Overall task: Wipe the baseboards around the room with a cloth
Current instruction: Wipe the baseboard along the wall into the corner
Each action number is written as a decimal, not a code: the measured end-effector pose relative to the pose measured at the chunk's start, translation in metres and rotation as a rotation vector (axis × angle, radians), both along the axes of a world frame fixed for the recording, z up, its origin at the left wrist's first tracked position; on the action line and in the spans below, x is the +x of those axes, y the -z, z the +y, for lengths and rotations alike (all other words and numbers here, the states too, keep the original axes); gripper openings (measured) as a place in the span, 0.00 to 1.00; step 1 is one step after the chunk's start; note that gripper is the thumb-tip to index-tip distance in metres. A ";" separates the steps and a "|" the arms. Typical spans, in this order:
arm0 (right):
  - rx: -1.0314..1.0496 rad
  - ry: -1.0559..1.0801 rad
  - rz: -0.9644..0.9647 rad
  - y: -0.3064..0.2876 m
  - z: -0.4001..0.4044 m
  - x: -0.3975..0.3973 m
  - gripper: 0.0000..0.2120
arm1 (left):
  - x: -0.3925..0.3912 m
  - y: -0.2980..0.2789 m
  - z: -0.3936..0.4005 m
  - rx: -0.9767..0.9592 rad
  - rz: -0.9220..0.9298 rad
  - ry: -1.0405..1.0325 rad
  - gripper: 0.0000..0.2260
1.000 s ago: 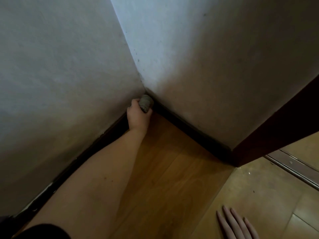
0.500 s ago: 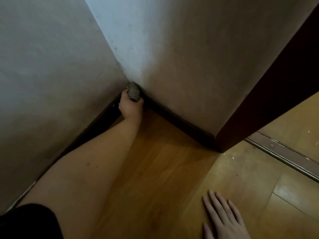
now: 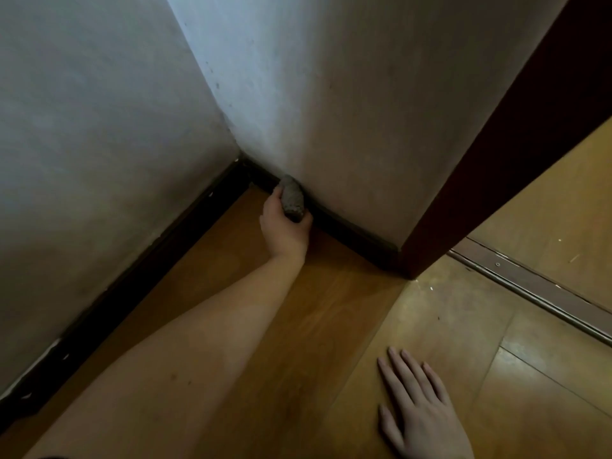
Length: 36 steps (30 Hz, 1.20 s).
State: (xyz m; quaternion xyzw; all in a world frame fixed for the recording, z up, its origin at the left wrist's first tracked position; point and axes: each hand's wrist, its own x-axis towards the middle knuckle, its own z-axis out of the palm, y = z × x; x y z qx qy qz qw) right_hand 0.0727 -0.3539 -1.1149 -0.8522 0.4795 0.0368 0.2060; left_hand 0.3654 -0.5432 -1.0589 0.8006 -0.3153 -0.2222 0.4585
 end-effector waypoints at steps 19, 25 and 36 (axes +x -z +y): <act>-0.080 0.002 0.020 0.007 0.004 -0.001 0.33 | -0.112 -0.005 0.066 -0.005 -0.173 0.399 0.22; -0.060 0.006 0.023 0.008 0.005 -0.001 0.33 | -0.114 -0.004 0.071 -0.010 -0.241 0.495 0.22; -0.045 0.009 0.063 0.006 0.005 0.000 0.33 | -0.065 0.011 0.080 0.049 -0.197 0.551 0.22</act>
